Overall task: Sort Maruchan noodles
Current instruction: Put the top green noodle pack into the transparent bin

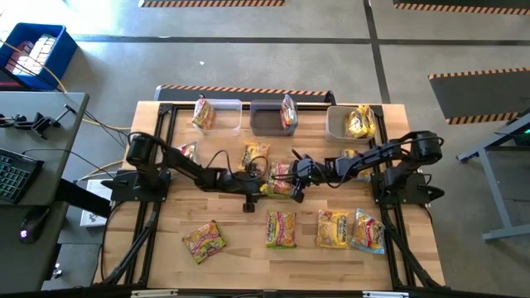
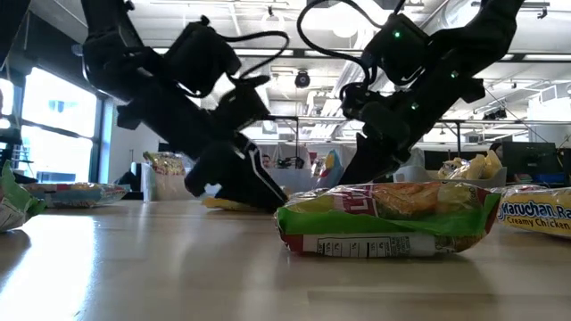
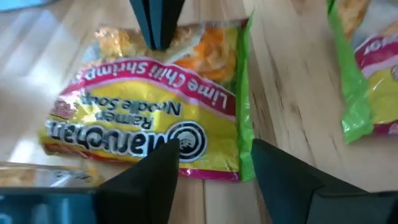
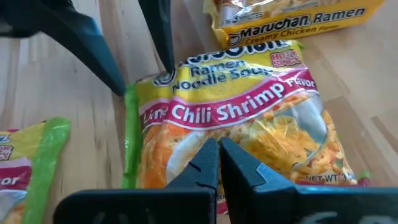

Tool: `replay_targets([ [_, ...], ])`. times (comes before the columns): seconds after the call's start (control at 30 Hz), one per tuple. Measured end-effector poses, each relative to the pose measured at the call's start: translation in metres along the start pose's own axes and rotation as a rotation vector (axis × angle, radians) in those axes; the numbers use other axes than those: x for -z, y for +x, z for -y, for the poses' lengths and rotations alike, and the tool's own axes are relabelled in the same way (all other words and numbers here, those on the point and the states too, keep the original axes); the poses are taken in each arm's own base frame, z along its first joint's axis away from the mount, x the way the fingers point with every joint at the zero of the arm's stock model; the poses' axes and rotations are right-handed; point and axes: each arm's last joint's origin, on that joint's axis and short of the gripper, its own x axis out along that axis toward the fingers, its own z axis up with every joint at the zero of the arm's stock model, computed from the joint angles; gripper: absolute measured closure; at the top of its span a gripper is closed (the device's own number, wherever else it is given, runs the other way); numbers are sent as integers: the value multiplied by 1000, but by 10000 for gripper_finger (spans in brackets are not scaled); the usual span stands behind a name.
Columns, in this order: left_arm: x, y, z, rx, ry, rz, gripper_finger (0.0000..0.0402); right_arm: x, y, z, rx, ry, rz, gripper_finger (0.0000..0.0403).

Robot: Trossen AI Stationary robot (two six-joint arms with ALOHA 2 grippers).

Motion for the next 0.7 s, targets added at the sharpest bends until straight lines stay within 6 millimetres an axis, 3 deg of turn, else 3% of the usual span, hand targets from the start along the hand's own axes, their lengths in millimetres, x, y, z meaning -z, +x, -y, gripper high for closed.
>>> replay_targets([
  [0.23, -2, 14, 8, -59, 20, -47, 227, -1, 0, -3, -8, 10, 19, 402],
  [0.4, -3, 14, 6, -107, 59, -57, 302, -2, 0, -2, 5, 59, 36, 397],
  [0.53, -1, 14, 5, -139, 133, -75, 383, -5, -4, -4, -15, 68, 52, 360],
  [0.7, -5, 9, 0, -159, 159, -87, 391, -14, -16, -6, -30, 90, 101, 281],
])
